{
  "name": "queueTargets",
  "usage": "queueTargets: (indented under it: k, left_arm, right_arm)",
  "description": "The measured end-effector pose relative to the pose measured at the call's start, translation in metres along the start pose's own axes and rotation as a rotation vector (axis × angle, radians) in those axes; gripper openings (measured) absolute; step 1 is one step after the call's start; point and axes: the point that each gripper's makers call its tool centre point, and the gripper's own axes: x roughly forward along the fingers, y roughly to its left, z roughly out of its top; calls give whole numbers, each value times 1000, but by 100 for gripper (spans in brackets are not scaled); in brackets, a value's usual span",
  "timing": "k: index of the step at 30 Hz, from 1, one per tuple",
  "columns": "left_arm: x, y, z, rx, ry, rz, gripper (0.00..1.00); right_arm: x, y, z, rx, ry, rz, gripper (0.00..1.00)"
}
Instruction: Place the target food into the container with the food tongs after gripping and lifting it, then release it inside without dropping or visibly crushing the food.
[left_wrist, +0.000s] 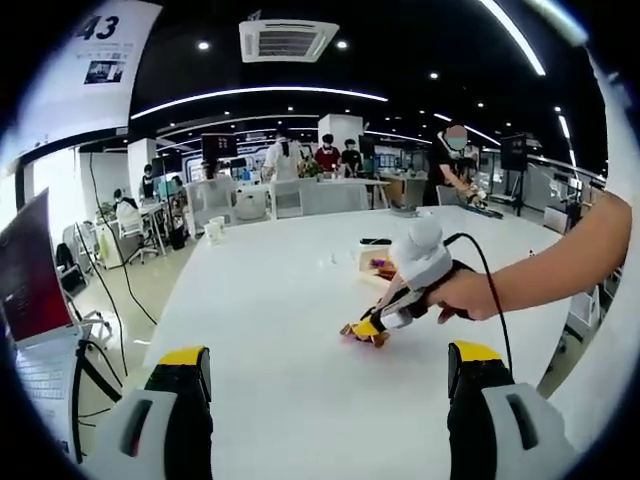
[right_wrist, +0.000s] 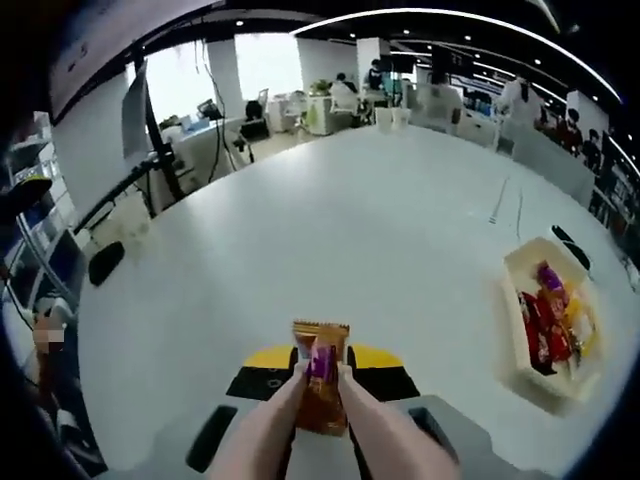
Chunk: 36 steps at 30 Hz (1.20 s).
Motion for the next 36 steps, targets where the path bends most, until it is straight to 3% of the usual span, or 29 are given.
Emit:
queueTargets:
  k: [2,14,27,36]
  left_arm:
    - [0,-2,0,2,0,-2,99]
    - [15,-28,20,23,-31,-41,99]
    - [36,-79,37,26,-69,-93,99]
    - [49,-112,51,41,-93,-135,99]
  right_arm:
    - [-4,-3,0,-36,6,-3,18]
    - [-43,-5,7,1,-48,30,19]
    - [-118,-28,11,20,-131,1,19]
    - [-153,-39,7,21,-164,-18,19]
